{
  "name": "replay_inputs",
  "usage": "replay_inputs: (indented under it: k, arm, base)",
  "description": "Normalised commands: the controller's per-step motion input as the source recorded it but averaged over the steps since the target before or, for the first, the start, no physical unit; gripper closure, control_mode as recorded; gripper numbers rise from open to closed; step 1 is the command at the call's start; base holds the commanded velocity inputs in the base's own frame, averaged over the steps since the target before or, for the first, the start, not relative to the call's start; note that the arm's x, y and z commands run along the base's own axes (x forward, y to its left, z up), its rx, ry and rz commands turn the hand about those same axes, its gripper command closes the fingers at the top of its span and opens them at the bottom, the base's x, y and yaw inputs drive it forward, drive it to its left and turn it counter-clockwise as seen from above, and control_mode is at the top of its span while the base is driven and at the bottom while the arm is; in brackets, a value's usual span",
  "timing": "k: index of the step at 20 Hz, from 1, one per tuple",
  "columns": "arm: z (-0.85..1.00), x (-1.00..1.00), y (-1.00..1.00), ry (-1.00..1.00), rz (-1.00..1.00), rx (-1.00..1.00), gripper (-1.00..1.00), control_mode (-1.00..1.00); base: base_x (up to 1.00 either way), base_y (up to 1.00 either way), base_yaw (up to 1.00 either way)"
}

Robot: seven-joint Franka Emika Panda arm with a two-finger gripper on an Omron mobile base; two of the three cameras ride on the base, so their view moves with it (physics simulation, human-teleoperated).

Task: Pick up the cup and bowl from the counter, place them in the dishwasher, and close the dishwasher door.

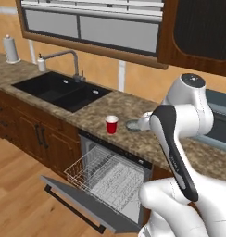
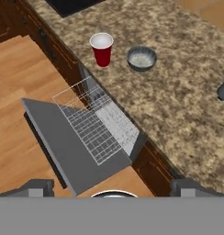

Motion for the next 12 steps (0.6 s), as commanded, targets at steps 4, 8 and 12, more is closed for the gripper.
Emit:
replay_inputs:
  k: [4, 8, 12]
  arm:
    - [0.0, 0.0, 0.0, 0.0, 0.0, 0.0, -1.0, 1.0]
    - [0.0, 0.0, 0.0, 0.0, 0.0, 0.0, -1.0, 1.0]
    - [0.0, 0.0, 0.0, 0.0, 0.0, 0.0, -1.0, 1.0]
  base:
    - [0.04, 0.09, 0.26]
    - [-0.03, -0.01, 0.21]
    - [0.0, 0.03, 0.27]
